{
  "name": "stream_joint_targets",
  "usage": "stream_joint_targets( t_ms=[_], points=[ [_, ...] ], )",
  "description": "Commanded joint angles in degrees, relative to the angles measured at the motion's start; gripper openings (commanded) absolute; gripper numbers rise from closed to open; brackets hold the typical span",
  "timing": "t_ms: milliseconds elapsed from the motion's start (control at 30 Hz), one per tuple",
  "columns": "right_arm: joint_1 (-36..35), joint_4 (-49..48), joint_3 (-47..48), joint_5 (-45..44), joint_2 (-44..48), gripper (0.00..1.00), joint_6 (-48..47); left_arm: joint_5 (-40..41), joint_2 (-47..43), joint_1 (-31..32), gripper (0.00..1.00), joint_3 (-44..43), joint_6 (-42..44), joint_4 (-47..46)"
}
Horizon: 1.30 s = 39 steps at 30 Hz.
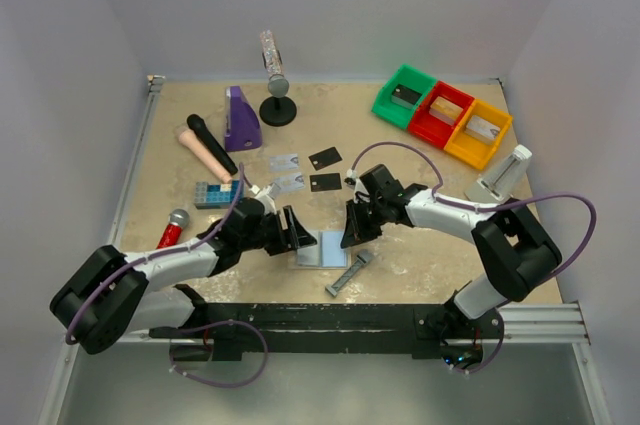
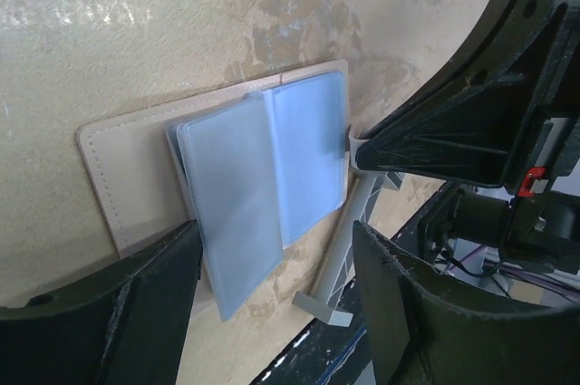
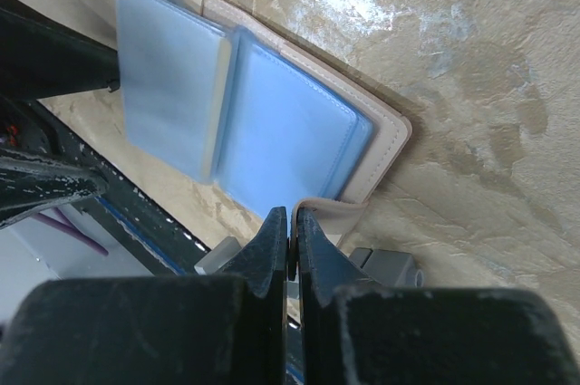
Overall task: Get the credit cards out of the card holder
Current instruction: Remove the credit card from the card holder.
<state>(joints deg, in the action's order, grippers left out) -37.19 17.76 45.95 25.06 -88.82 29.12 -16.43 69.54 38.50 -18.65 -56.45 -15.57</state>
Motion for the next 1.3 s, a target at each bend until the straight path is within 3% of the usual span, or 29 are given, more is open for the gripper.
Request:
stream_joint_targets(
  t_ms=[0,1267],
  points=[
    [-0.4,-1.1,1.7,0.8,0.2,0.0,0.1,-2.1,0.2,0.7,0.71,-2.6,-0.2,-3.9],
    [-0.4,0.3,2.6,0.3,-0.1,0.0,-0.2,-4.2,0.2,4.8,0.71,-8.1,2.0,-3.3]
  ],
)
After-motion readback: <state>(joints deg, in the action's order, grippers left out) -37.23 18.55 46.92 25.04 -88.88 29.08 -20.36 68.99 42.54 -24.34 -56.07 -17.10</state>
